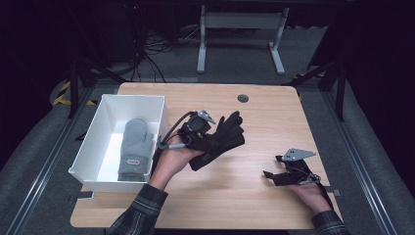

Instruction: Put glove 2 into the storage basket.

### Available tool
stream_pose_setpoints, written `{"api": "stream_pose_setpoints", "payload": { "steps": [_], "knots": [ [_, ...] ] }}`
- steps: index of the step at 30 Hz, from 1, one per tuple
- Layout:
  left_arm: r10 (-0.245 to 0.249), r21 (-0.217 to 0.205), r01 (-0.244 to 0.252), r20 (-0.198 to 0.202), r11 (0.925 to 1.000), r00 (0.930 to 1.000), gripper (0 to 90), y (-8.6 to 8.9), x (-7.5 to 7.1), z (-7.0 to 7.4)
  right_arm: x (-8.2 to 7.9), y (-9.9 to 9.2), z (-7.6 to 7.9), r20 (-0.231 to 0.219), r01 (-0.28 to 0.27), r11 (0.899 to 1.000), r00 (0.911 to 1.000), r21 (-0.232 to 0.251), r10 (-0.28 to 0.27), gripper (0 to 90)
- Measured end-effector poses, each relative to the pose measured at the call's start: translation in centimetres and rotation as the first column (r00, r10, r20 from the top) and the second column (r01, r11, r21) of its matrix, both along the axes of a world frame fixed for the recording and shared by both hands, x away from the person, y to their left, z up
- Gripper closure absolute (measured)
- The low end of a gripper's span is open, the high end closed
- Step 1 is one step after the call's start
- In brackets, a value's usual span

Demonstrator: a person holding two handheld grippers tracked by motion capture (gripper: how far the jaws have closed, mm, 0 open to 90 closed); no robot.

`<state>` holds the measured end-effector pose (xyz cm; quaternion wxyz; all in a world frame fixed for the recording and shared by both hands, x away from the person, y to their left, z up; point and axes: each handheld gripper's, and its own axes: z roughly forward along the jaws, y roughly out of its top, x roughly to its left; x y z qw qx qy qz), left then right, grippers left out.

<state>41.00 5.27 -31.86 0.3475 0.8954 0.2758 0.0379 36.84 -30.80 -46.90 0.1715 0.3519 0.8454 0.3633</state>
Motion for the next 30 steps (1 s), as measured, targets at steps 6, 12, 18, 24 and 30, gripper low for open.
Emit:
{"api": "stream_pose_setpoints", "payload": {
  "steps": [6, 12, 18, 24, 30],
  "knots": [
    [0.086, -0.016, -0.085, 0.052, 0.9963, 0.9950, 68.3, 4.6, -0.1, 2.8, 0.0, 0.0, 0.0, 0.000, 0.000, 1.000, 1.0000, 0.000, 0.000, 18.2],
    [0.185, -0.026, -0.184, 0.072, 0.9826, 0.9801, 68.3, 8.6, 0.0, 3.7, 0.0, 0.0, 0.0, 0.000, 0.000, 1.000, 1.0000, 0.001, 0.000, 18.1],
    [0.296, -0.020, -0.295, 0.083, 0.9552, 0.9515, 68.3, 13.0, -0.2, 3.7, 0.0, 0.0, 0.0, -0.001, 0.001, 1.000, 1.0000, 0.001, -0.001, 17.8],
    [0.397, 0.003, -0.399, 0.083, 0.9169, 0.9139, 68.2, 16.6, -0.4, 2.8, 0.0, 0.1, 0.0, -0.002, 0.002, 1.000, 1.0000, 0.002, -0.002, 17.6],
    [0.488, 0.036, -0.490, 0.045, 0.8712, 0.8717, 68.2, 19.5, -0.1, 0.3, 0.0, 0.1, 0.0, -0.001, 0.003, 1.000, 1.0000, 0.002, -0.003, 17.6]
  ]
}}
